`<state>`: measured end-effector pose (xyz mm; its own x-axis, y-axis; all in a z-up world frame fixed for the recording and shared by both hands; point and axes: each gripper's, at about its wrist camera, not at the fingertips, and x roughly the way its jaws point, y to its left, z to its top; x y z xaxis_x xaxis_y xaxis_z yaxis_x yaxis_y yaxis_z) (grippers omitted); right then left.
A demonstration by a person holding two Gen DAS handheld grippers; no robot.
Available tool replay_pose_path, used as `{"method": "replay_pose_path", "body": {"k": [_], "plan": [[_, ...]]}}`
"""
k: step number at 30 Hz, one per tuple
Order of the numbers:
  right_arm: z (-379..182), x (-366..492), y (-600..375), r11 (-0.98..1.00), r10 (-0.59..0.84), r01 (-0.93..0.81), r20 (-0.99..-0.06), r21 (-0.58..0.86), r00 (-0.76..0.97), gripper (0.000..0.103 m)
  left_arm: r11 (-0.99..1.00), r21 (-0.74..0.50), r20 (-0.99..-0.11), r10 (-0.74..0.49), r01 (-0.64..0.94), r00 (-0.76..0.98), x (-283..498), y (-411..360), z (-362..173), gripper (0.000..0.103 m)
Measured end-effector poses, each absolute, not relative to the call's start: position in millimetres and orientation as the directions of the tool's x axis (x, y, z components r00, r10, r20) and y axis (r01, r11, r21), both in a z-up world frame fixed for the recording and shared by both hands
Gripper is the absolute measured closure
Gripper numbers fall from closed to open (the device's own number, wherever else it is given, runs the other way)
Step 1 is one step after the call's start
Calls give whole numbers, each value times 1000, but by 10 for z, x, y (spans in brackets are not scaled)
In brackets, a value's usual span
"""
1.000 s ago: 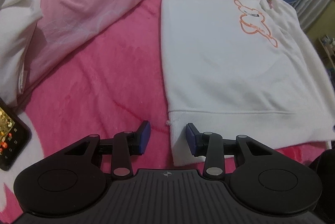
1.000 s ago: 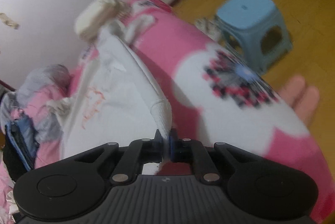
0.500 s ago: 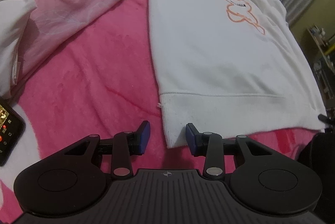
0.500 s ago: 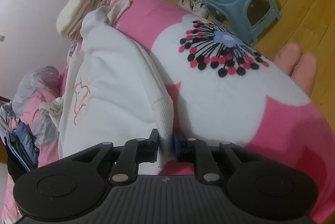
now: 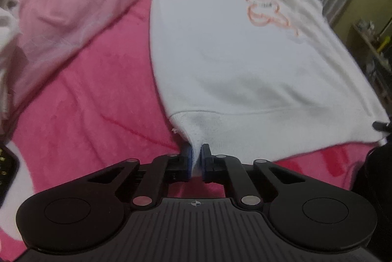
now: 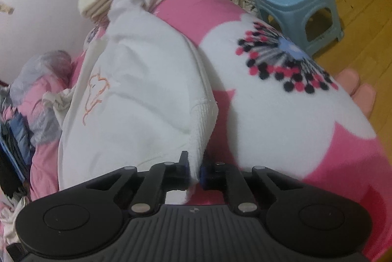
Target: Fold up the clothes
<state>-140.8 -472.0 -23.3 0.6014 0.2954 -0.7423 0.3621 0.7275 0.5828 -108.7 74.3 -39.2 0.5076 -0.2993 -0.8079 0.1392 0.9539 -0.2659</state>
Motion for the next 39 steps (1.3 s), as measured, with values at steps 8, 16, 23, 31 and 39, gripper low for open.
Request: {"method": "replay_pose_path", "body": {"k": [8,16,23,31,39], "plan": [[-37,-1434,-4652,751,388,298,-759,589,522,95,922,-363,-792,-383,137,475,-1130,1186,-12,99],[-174,-1513,-4742,750,396,341,-797,567,455,96,927,-331,-825,-374,175,423,-1169,1086,-93,99],[-338,-1528,-4786,754,396,350,-810,556,433,94,943,-280,-882,-328,182,339,-1023,1042,-414,98],[164,-1628,-4935,813,241,324,-786,484,569,79,952,-190,-898,-268,241,349,-1042,1027,-324,87],[1156,-1630,-4794,903,-144,297,-434,310,889,76,957,-154,-792,-268,244,549,-984,1021,117,83]]}}
